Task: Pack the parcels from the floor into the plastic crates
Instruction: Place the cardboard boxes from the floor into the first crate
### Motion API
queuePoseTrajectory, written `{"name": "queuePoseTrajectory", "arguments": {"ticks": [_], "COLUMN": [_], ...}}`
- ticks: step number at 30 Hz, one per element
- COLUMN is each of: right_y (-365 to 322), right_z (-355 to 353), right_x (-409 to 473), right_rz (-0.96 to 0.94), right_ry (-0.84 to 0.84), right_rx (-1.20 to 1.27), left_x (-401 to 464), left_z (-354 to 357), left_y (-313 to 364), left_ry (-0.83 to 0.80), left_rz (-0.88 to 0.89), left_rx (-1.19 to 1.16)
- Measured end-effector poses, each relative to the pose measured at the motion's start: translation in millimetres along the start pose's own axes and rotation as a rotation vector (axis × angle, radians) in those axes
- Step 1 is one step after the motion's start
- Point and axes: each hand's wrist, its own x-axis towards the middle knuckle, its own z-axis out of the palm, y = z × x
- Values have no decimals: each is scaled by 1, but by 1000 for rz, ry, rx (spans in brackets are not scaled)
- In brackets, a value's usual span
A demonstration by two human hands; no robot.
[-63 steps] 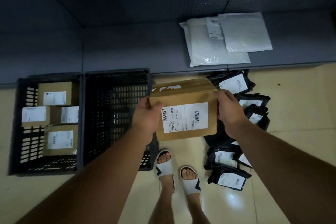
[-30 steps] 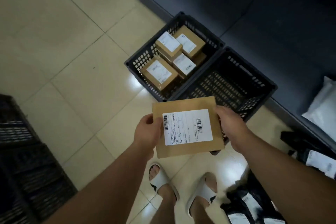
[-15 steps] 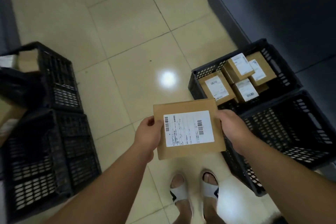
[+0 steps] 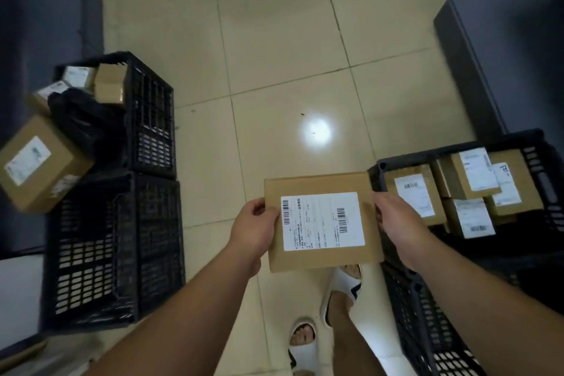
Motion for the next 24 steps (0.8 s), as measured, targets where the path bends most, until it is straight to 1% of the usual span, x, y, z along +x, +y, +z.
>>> {"name": "queuePoseTrajectory", "arguments": {"ticks": [9, 14, 16, 21, 24], "right_y": [-67, -90, -98, -106, -108], "right_z": [-7, 0, 4, 10, 12], "right_x": [49, 77, 85, 94, 87], "right_rz": [71, 77, 92, 140, 191], "right_ry": [-37, -10, 14, 119, 189], "right_rx": [45, 68, 87, 104, 193], "left_x": [27, 63, 78, 104, 114], "left_z": [10, 10, 11, 17, 25], "left_y": [69, 103, 116, 147, 168], "left_ry": [19, -7, -25, -69, -110], "left_rz": [6, 23, 29, 20, 52], "left_rx": [8, 37, 34, 107, 177]}}
